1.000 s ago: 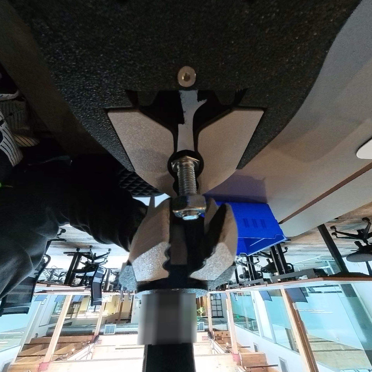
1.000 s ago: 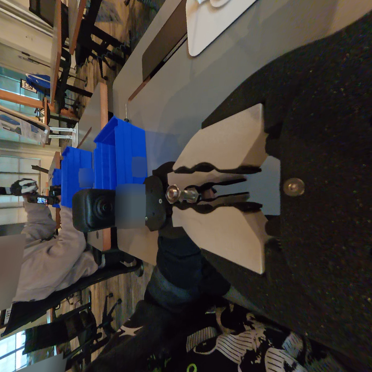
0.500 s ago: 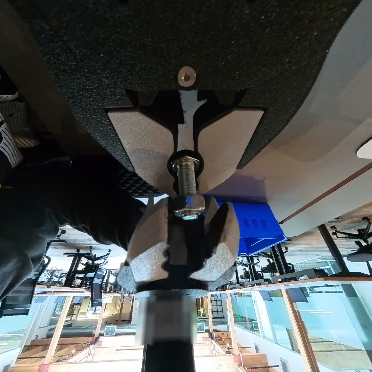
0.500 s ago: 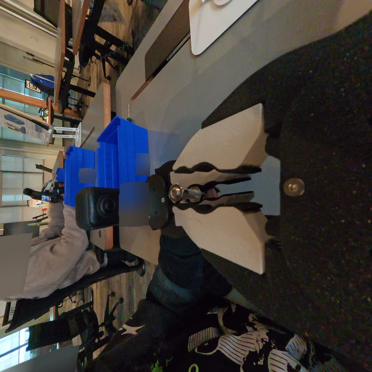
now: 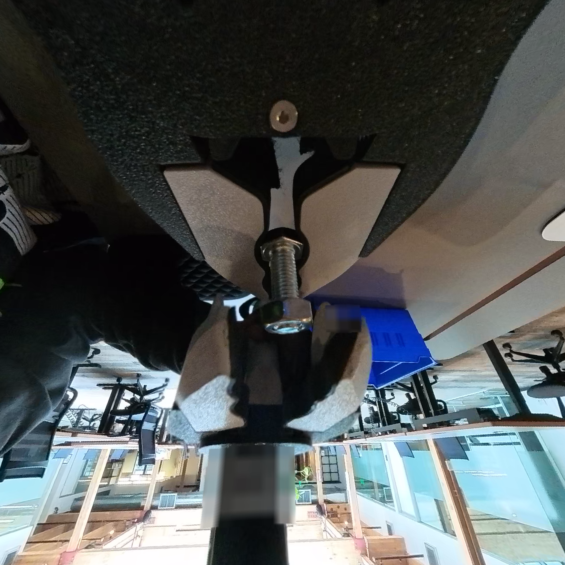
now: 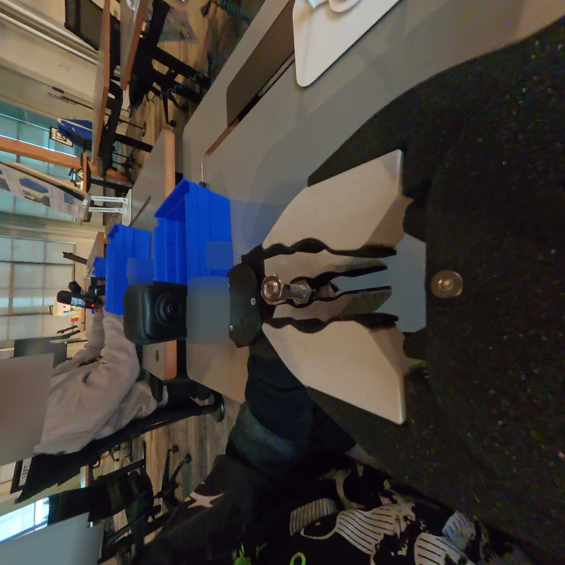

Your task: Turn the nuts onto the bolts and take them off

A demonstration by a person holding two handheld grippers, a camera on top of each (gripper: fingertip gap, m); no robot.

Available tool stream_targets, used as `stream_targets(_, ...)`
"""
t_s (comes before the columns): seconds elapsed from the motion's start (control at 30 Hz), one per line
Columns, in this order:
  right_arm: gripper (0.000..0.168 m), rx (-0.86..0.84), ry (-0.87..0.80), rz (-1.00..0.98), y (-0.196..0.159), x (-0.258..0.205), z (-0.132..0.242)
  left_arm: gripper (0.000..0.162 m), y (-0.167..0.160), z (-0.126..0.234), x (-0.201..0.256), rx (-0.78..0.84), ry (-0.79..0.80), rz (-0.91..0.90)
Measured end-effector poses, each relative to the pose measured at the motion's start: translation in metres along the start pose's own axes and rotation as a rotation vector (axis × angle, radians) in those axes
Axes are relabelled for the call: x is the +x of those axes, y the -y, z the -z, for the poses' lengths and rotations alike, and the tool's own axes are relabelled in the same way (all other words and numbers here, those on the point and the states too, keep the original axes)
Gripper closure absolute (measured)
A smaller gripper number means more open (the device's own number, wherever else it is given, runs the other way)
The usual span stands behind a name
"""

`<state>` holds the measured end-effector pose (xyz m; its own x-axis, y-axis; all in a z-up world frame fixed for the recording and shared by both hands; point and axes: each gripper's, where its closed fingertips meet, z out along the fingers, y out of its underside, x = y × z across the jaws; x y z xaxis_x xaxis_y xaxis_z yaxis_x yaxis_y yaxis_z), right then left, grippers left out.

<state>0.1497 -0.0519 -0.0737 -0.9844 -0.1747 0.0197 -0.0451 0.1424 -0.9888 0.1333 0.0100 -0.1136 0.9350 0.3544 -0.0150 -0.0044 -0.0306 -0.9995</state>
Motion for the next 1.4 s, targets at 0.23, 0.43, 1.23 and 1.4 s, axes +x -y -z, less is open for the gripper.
stream_targets(0.23,0.161,0.007,-0.082,-0.010,-0.002,0.022,0.024,0.151,0.001,0.001,-0.001,0.011,0.000,0.008)
stream_targets(0.43,0.137,0.021,-0.015,0.003,0.002,0.007,0.014,0.151,-0.001,-0.001,0.001,-0.004,-0.005,0.002)
stream_targets(1.23,0.140,0.002,0.003,-0.011,-0.003,0.005,0.009,0.149,0.000,-0.001,0.001,-0.001,-0.004,-0.001)
stream_targets(1.4,0.155,0.055,-0.042,-0.023,0.004,0.017,0.025,0.151,0.001,0.001,0.000,0.008,-0.003,0.000)
